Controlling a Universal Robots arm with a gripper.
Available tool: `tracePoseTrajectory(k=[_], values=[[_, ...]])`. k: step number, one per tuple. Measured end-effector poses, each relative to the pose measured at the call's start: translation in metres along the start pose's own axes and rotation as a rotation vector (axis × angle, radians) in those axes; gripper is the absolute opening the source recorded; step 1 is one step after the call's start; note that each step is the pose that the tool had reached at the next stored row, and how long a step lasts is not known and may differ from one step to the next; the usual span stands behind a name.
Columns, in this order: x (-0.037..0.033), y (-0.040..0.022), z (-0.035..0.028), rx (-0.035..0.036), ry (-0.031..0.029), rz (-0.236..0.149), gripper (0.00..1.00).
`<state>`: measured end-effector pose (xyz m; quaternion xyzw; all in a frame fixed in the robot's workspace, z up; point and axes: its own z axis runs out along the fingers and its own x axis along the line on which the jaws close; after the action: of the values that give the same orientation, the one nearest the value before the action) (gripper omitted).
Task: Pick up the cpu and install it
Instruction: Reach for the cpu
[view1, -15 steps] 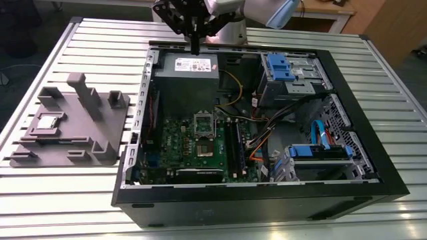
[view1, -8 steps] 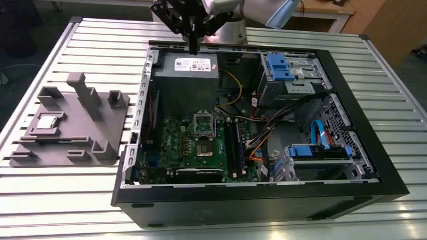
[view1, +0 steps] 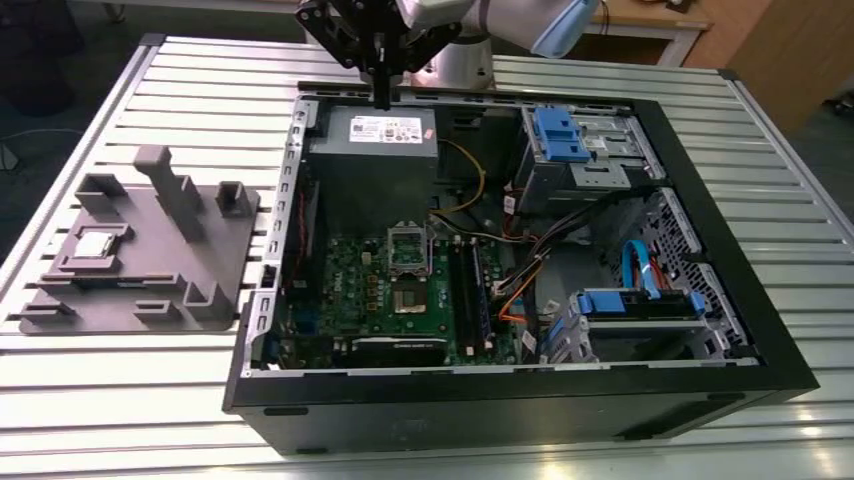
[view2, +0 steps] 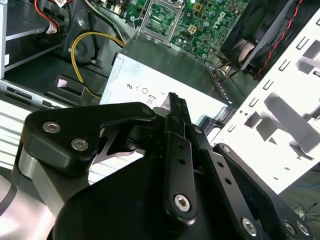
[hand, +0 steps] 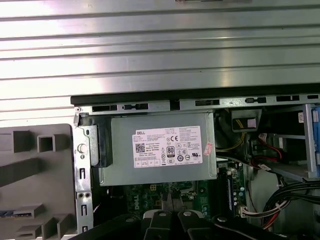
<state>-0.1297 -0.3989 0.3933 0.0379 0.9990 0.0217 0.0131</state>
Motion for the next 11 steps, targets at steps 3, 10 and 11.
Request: tracePoseTrajectory(k=[3, 10, 11], values=[[0.0019, -0.0002, 0.0000, 0.0000, -0.0001, 0.000, 0.10], [0.0079, -0.0006, -0.0002, 0.0000, -0.0007, 0.000, 0.10], [0.0092, -0.0007, -0.0003, 0.0000, -0.0009, 0.000, 0.10]])
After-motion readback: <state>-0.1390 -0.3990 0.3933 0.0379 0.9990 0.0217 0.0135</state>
